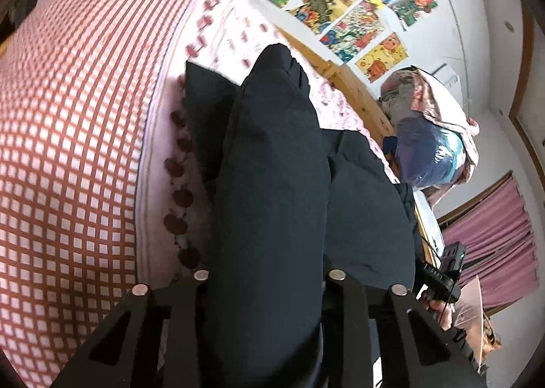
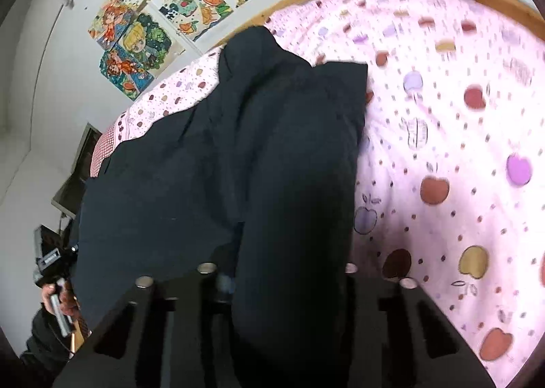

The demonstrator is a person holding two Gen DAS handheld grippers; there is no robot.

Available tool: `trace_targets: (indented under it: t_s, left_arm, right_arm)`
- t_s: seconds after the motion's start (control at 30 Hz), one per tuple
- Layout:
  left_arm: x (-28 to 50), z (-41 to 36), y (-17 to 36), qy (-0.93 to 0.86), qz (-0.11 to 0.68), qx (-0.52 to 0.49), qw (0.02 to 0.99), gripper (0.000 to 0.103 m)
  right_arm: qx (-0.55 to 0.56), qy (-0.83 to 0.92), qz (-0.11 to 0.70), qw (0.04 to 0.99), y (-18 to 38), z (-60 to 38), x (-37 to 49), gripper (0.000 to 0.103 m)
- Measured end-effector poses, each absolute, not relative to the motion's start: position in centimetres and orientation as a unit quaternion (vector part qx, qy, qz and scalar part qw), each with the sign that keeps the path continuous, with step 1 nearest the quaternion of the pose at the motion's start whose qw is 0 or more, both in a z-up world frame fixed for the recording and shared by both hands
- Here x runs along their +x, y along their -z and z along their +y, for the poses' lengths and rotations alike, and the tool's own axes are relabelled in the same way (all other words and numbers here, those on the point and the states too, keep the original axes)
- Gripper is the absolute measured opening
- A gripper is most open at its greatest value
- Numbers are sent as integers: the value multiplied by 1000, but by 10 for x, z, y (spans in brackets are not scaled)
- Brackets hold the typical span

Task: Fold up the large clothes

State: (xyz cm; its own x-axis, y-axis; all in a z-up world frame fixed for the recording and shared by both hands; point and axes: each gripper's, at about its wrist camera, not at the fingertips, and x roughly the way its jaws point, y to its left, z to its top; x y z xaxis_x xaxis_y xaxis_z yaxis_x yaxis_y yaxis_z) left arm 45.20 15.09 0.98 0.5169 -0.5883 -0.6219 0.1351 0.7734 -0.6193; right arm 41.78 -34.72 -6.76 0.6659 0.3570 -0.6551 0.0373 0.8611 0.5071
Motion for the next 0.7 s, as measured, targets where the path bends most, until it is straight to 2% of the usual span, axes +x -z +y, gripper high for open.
trace_targets:
  t_s: [0.1,0.4,0.7]
  left_arm:
    - [444,147,-30,225,426,-251,840,24]
    - [411,171,-65,229,407,-260,845,23]
    - [363,198,-94,221,381,-249,863,23]
  right_arm:
    - [230,-92,373,894,40,-340,411,17]
    - [196,-120,314,921,-29,-320,383,15]
    - [177,-160,313,919,-65,-307,352,15]
